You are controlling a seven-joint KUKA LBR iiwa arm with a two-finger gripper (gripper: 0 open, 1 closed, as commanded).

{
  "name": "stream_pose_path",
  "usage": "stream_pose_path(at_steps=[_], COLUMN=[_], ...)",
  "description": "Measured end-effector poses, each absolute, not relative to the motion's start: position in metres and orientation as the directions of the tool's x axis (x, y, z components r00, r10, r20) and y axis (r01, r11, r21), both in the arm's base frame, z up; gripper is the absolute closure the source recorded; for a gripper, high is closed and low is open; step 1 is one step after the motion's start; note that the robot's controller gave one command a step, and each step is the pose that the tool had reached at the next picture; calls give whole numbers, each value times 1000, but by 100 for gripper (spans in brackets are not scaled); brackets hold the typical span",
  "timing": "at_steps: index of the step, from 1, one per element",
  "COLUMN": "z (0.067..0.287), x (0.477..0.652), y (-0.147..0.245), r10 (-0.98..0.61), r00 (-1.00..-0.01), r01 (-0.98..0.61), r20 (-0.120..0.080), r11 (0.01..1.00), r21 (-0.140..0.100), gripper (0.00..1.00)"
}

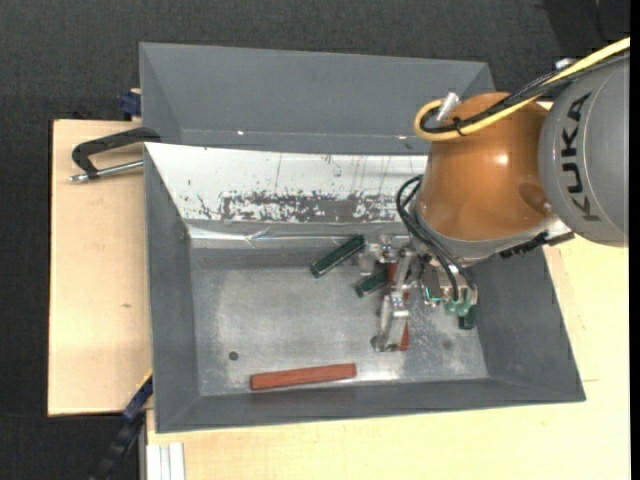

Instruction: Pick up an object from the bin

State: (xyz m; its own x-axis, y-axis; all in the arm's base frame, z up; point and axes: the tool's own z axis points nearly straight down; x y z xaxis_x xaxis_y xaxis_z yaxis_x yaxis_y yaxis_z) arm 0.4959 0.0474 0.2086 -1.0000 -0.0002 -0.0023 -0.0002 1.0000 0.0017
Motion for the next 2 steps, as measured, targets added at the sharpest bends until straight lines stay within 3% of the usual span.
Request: stream_pose_path(at_steps=[1, 2], z=[208, 232], x=[497, 503], y=[47, 28], r10=[-3, -260], r00=[-1000, -966], r01=[-3, -260], r20=[-3, -2], r11=[1000, 966], r21=[2, 1], gripper=[0, 0])
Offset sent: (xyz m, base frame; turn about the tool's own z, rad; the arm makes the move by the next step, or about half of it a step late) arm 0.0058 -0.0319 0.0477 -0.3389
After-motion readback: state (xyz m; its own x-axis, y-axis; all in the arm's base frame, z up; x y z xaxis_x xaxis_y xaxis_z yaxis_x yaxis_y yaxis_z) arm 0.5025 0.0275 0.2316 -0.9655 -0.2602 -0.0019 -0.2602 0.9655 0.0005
